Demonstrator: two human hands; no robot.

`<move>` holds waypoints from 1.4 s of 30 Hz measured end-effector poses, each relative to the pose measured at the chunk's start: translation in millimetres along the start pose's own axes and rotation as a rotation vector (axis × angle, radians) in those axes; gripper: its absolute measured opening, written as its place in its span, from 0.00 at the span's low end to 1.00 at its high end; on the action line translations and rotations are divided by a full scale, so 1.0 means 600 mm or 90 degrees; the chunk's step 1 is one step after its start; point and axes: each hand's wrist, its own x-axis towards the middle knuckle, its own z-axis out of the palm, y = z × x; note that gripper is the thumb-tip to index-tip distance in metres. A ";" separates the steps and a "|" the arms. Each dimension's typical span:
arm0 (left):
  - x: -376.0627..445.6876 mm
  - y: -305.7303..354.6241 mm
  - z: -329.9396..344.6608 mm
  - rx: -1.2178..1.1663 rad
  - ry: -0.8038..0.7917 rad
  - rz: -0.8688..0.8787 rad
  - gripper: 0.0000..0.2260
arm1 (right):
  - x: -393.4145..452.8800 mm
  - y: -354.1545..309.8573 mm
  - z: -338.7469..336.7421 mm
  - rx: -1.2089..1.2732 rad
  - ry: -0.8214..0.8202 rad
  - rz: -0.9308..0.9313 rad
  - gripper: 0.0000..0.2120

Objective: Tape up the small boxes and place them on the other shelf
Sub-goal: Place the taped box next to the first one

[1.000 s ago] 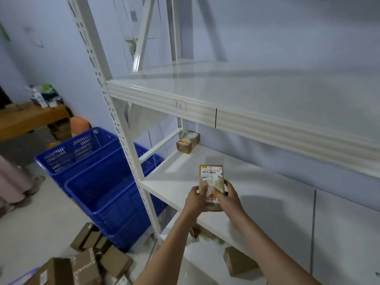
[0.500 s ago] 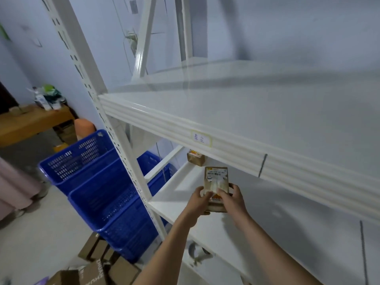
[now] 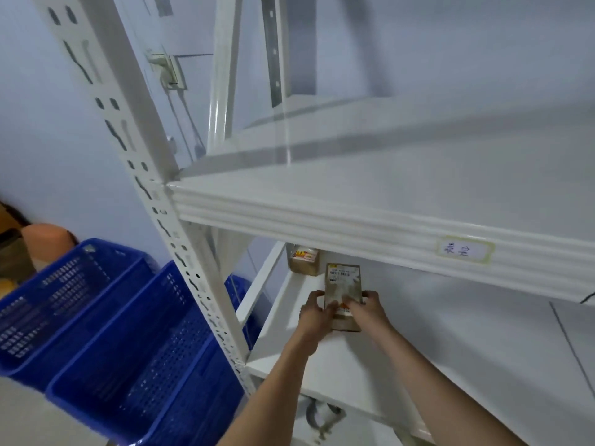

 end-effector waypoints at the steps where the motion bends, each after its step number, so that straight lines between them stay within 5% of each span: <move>1: 0.006 -0.006 -0.005 0.011 -0.007 0.005 0.20 | 0.001 0.002 0.007 -0.026 0.000 0.002 0.26; 9: 0.028 -0.011 -0.037 0.113 -0.041 0.058 0.20 | -0.019 0.016 0.034 -0.092 -0.013 -0.065 0.38; 14: 0.028 0.000 -0.056 0.252 -0.040 0.131 0.21 | 0.004 0.031 0.043 -0.126 0.078 -0.112 0.21; 20: 0.053 -0.032 -0.053 0.450 -0.088 0.301 0.24 | 0.018 0.037 0.060 -0.219 0.156 -0.215 0.12; 28: 0.086 -0.048 -0.036 0.701 0.022 0.368 0.31 | 0.042 0.071 0.071 -0.543 0.084 -0.277 0.34; 33: 0.118 -0.018 -0.036 0.732 0.038 0.375 0.31 | 0.088 0.034 0.080 -0.513 -0.003 -0.191 0.38; 42: 0.182 0.017 -0.038 0.779 0.033 0.321 0.31 | 0.156 -0.008 0.085 -0.526 -0.055 -0.208 0.41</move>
